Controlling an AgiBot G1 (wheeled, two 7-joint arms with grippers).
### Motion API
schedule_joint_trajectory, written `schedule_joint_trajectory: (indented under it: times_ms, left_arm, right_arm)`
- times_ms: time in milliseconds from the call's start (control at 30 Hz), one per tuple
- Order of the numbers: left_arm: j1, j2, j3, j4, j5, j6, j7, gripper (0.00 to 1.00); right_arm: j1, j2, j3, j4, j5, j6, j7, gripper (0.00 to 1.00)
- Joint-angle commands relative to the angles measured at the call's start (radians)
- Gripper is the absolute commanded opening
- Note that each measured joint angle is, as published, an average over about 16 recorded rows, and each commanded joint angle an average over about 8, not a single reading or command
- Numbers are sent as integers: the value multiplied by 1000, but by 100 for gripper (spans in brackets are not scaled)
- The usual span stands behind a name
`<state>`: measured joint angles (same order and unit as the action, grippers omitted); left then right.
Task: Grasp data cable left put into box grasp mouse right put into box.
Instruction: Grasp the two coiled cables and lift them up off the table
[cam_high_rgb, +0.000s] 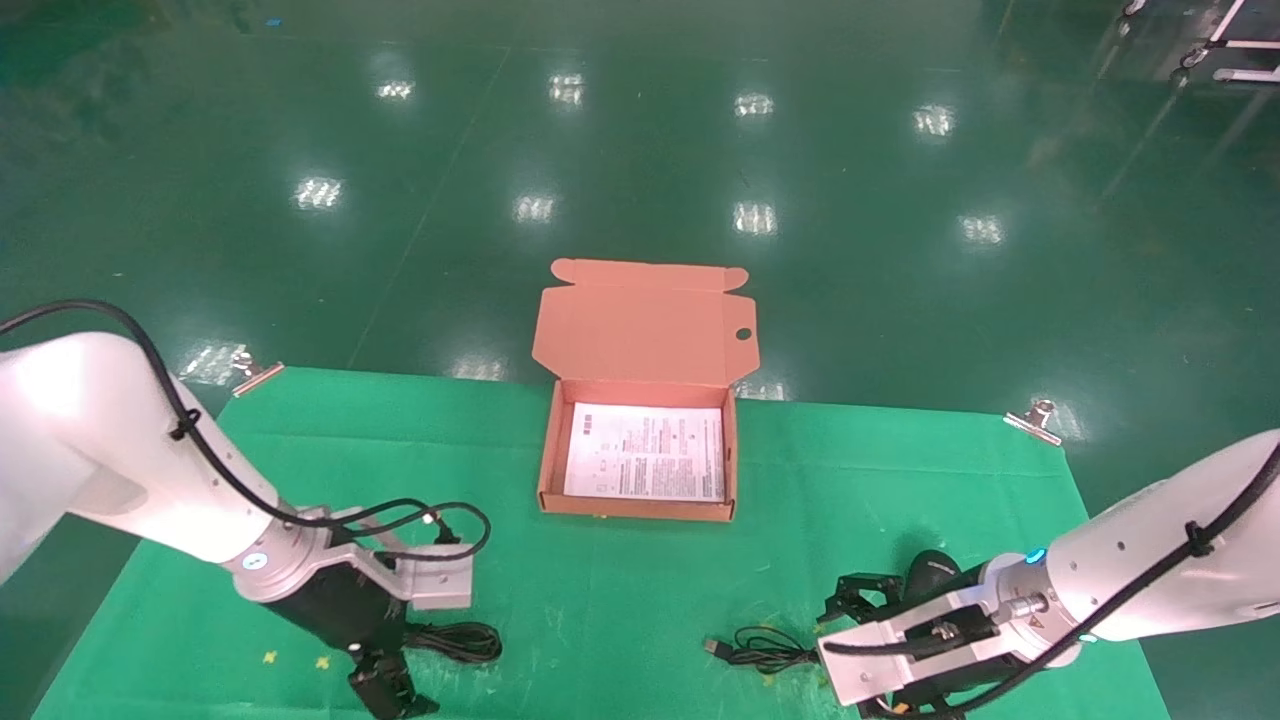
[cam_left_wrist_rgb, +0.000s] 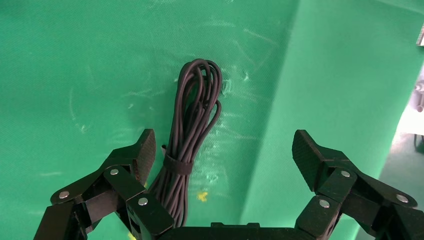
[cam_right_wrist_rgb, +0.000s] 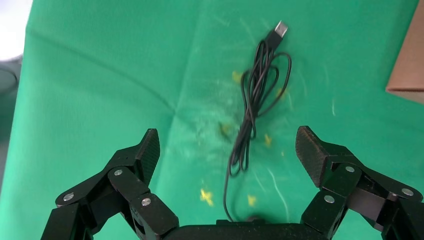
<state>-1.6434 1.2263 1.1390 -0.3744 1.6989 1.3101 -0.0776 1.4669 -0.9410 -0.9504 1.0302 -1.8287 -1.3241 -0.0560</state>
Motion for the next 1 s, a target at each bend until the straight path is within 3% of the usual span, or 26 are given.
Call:
schedule_joint_trajectory:
  times_ms: [33, 367, 667, 700, 733, 967, 1000]
  left_arm:
    - [2, 13, -4, 40, -4, -19, 18, 100]
    - [7, 75, 8, 171, 20, -94, 99, 100]
    - [18, 104, 13, 237, 27, -135, 144, 100]
    - [19, 105, 13, 241, 26, -137, 148, 100]
    - [20, 106, 12, 244, 25, -139, 152, 92]
    - [23, 108, 11, 262, 22, -147, 170, 5]
    - [23, 108, 12, 264, 22, -148, 171, 0]
  right_arm:
    - [-3, -17, 4, -48, 17, 6, -7, 100]
    - [-12, -84, -9, -209, -11, 87, -123, 100]
    - [-35, -122, -20, -281, -40, 171, -202, 100]
    - [-37, -126, -19, -287, -42, 179, -205, 100]
    - [-39, -129, -19, -293, -43, 188, -209, 98]
    - [-49, -143, -18, -323, -59, 246, -216, 11]
    - [-50, -144, -18, -325, -61, 251, -216, 0]
